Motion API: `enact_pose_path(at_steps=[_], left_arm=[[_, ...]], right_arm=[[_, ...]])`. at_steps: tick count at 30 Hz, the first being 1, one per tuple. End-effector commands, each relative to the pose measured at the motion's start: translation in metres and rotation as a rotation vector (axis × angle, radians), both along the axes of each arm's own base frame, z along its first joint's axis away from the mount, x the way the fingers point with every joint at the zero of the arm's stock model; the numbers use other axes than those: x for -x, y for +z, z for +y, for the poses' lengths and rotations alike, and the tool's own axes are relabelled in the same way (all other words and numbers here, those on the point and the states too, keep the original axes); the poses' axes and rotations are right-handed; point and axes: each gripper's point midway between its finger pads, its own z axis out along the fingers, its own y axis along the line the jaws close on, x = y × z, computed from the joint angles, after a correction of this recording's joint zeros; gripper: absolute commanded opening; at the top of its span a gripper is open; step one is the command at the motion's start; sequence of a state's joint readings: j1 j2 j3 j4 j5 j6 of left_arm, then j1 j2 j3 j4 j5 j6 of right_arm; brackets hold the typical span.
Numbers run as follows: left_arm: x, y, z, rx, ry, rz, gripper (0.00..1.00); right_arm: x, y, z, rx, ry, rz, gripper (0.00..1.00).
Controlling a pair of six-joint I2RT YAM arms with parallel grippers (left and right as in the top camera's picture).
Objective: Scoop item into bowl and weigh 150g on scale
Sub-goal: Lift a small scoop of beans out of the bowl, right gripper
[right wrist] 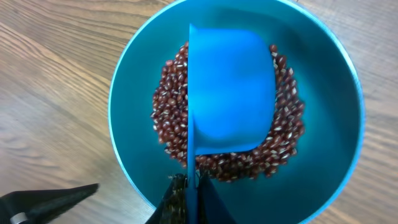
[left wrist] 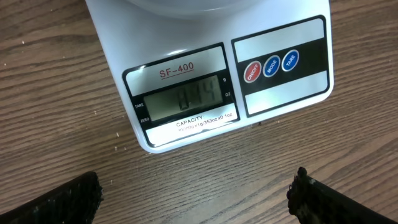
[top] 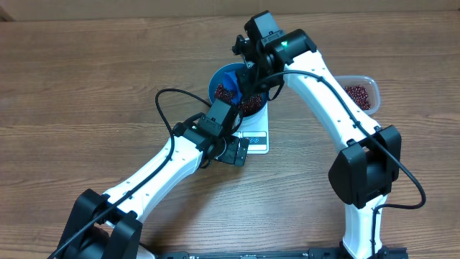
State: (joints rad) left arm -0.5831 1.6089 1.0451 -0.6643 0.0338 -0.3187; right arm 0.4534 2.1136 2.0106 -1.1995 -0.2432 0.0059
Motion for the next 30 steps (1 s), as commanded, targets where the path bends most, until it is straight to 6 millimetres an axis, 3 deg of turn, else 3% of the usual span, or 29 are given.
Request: enact_pose_path(at_steps=[1,10,17,30], left_arm=[[0.003,-0.002,-0.002,0.008,0.001,0.013,0.99],[0.003,-0.002,-0.002,0.009,0.001,0.012,1.00],[0.002,-0.001,-0.003,0.010,0.000,0.008,0.99],[-0.012,0.006,-0.012,0.036,-0.037,-0.064,1.00]], right_arm=[[0.000,-0.002,-0.006,-0.071,-0.063,0.079,0.04],[-0.017,0.038,-0.025,-0.328,-0.101,0.131,0.04],[-0.024,0.048,-0.050,-0.382,-0.145,0.143,0.04],[-0.004,0.089,-0.065,-0.417,-0.060,0.071,0.04]])
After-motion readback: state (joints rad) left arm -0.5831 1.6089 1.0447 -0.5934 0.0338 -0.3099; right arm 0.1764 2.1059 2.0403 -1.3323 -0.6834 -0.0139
